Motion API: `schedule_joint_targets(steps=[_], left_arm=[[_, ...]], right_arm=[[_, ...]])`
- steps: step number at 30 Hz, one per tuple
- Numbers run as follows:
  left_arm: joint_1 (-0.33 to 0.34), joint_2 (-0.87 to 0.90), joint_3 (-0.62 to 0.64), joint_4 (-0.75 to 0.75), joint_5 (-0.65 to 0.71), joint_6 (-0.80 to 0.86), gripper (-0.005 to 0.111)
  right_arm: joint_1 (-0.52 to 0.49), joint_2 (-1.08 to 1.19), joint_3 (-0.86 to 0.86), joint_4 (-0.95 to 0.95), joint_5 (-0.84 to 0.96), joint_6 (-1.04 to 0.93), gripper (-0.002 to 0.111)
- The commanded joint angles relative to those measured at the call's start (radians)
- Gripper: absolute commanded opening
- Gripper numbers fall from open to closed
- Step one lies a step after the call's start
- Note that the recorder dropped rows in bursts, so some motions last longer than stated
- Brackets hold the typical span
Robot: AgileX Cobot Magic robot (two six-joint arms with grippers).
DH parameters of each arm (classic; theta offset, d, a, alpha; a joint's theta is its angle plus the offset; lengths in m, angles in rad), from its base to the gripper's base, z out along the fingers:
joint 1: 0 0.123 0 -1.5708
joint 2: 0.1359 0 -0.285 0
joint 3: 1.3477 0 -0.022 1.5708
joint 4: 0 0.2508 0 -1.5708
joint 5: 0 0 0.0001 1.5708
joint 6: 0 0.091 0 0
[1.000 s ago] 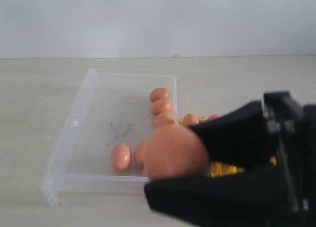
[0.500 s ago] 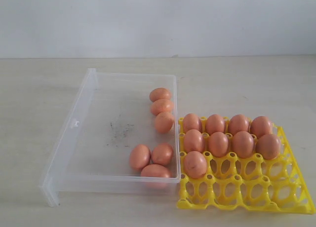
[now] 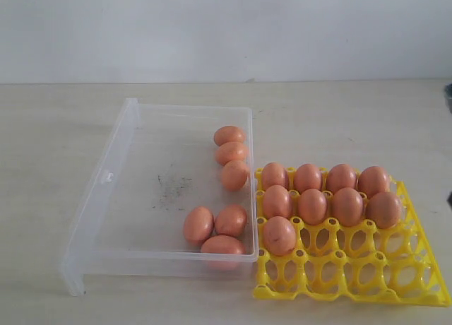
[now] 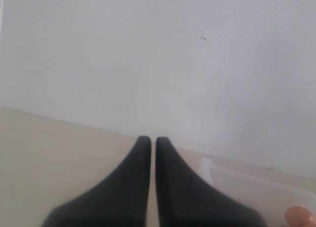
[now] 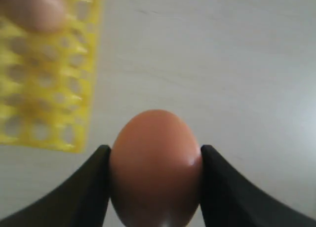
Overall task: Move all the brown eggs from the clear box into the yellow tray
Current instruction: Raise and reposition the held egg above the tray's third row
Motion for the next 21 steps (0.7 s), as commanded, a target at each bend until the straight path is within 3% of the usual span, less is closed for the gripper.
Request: schedule_joint_targets(steps=[1, 5, 8, 10, 15, 19, 21], left_arm=[[-0.005, -0.003, -0.003, -0.003, 0.0, 0.007, 0.004], [-0.005, -0.003, -0.003, -0.003, 0.0, 0.007, 0.004], [-0.005, -0.003, -0.003, -0.003, 0.0, 0.007, 0.004], [-0.005, -0.003, -0.003, -0.003, 0.0, 0.007, 0.004], [-0.005, -0.003, -0.003, -0.003, 0.0, 0.007, 0.004], [-0.005, -0.003, -0.003, -0.003, 0.0, 0.007, 0.004], [-0.005, -0.003, -0.003, -0.003, 0.0, 0.007, 0.004]], right_arm=[[-0.011, -0.012, -0.005, 0.397, -0.417, -0.231, 0.0], [0.043, -0.012, 0.106, 0.783, -0.915, -0.552, 0.0], [0.134, -0.01, 0.27, 0.923, -1.334, -0.675, 0.0], [0.206, -0.01, 0.392, 0.893, -1.603, -0.633, 0.0], [0.289, -0.01, 0.723, 0.67, -2.291, -0.202, 0.0], [0.289, -0.01, 0.83, 0.62, -2.356, -0.124, 0.0], [0.289, -0.01, 0.83, 0.556, -2.279, -0.145, 0.0]])
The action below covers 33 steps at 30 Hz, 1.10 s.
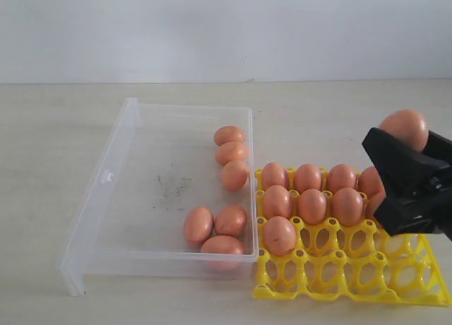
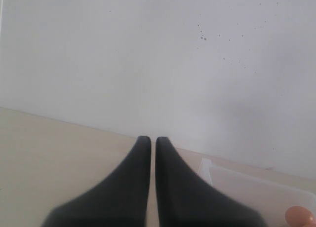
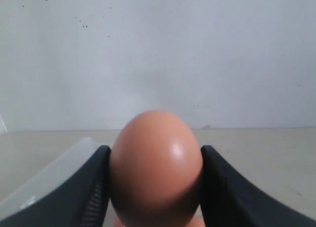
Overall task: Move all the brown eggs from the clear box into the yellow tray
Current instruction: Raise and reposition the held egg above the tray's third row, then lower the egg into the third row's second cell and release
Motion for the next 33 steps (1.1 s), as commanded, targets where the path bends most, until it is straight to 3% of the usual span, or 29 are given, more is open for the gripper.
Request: schedule_joint_targets(steps=[1, 3, 13, 19, 25, 33], left_arm=[[-0.005, -0.003, -0.003, -0.003, 0.0, 0.007, 0.004], [-0.005, -0.003, -0.003, -0.003, 0.0, 0.007, 0.004], [-0.005, -0.003, -0.003, -0.003, 0.0, 0.007, 0.004], [-0.005, -0.003, -0.003, -0.003, 0.0, 0.007, 0.004], [-0.005, -0.003, -0.003, -0.003, 0.0, 0.007, 0.004], [-0.005, -0.003, -0.003, -0.003, 0.0, 0.007, 0.004]], right_arm=[[0.005, -0.002, 0.02, -0.13, 0.036, 0.012, 0.0], [0.005, -0.002, 0.02, -0.199, 0.101, -0.001, 0.0], [-0.019, -0.002, -0.008, -0.178, 0.423, 0.023, 0.0], [-0.019, 0.192, -0.041, -0.069, 0.223, -0.071, 0.0], [-0.019, 0.459, -0.189, -0.105, 0.311, 0.013, 0.0], [-0.019, 0.565, -0.218, -0.144, 0.324, 0.062, 0.0]])
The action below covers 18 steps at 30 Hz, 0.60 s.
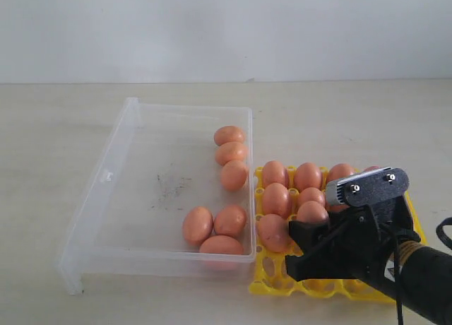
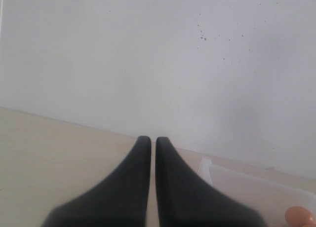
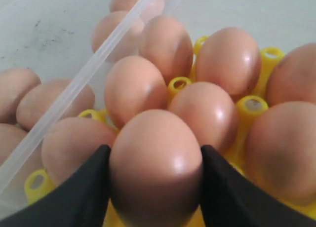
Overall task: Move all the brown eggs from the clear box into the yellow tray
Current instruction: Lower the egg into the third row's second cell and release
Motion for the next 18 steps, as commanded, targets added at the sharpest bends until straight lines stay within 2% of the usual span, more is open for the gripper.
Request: schedule_joint_targets(steps=[1, 8, 11, 13, 17, 18], left_arm=[[-0.005, -0.003, -0.003, -0.003, 0.0, 0.007, 0.004], [-0.005, -0.003, -0.003, -0.003, 0.0, 0.007, 0.004], [-0.005, -0.003, -0.003, -0.003, 0.0, 0.007, 0.004], [-0.005, -0.003, -0.003, -0.003, 0.0, 0.007, 0.004], [-0.005, -0.003, -0.003, -0.003, 0.0, 0.007, 0.004], [-0.005, -0.003, -0.003, -0.003, 0.0, 0.007, 0.004]], right_arm=[[-0.006, 0.03, -0.005, -0.015, 0.02, 0.02, 0.0], [-0.006, 0.03, -0.005, -0.015, 0.05, 0.051, 0.0], [-0.006, 0.03, -0.008, -0.015, 0.05, 0.053, 0.005], [-0.006, 0.03, -0.01, -0.015, 0.05, 0.053, 0.017], [-0.006, 0.03, -0.01, -0.015, 0.05, 0.053, 0.051], [-0.006, 0.03, -0.01, -0.015, 0.05, 0.053, 0.056]])
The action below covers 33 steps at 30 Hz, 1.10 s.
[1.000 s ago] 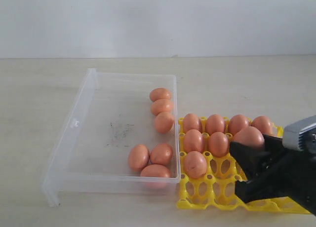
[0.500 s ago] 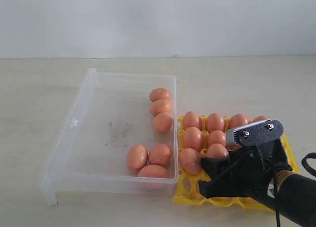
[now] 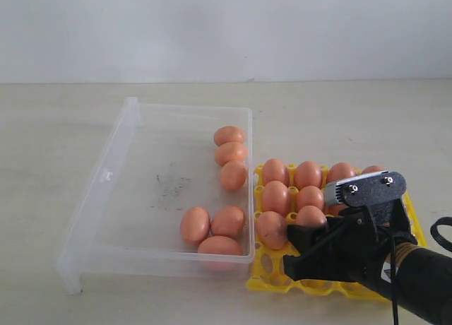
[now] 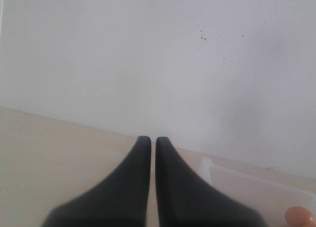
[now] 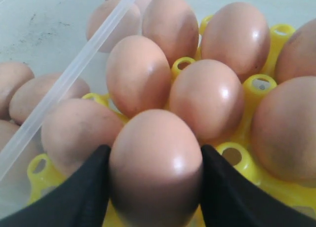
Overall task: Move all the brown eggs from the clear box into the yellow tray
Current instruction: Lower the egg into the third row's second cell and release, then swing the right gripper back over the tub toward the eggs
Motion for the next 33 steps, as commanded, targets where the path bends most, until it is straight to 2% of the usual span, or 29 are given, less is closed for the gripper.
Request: schedule_joint_targets(steps=[1, 8, 15, 21, 26, 28, 29, 31, 32, 33], left_arm=[[-0.005, -0.003, -0.003, -0.003, 0.0, 0.007, 0.004], [-0.005, -0.003, -0.003, -0.003, 0.0, 0.007, 0.004], [-0.005, -0.003, -0.003, -0.003, 0.0, 0.007, 0.004], [-0.005, -0.003, -0.003, -0.003, 0.0, 0.007, 0.004], [-0.005, -0.003, -0.003, -0.003, 0.0, 0.007, 0.004], [-0.005, -0.003, -0.003, -0.003, 0.0, 0.007, 0.004], [-0.005, -0.003, -0.003, -0.003, 0.0, 0.007, 0.004], [-0.005, -0.003, -0.003, -0.003, 0.0, 0.007, 0.004], [-0.005, -0.003, -0.003, -0.003, 0.0, 0.007, 0.004], [-0.005, -0.003, -0.003, -0.003, 0.0, 0.007, 0.004]], right_arm=[[-0.006, 0.008, -0.001, 0.001, 0.031, -0.008, 0.06], [-0.006, -0.055, -0.001, 0.148, -0.029, -0.127, 0.065], [-0.006, -0.257, -0.001, 0.113, -0.173, -0.142, 0.065], [-0.006, -0.406, -0.001, 0.067, -0.405, -0.125, 0.065], [-0.006, -0.487, -0.018, 0.082, -0.406, -0.074, 0.064], [-0.006, -0.503, -0.035, 0.052, -0.406, -0.072, 0.057], [-0.006, -0.504, -0.042, 0.023, -0.406, -0.07, 0.048], [-0.006, -0.505, -0.045, -0.04, -0.257, -0.066, 0.024], [-0.006, -0.505, -0.05, -0.057, -0.144, -0.063, 0.007], [-0.006, -0.505, -0.054, -0.062, -0.035, -0.06, 0.001]])
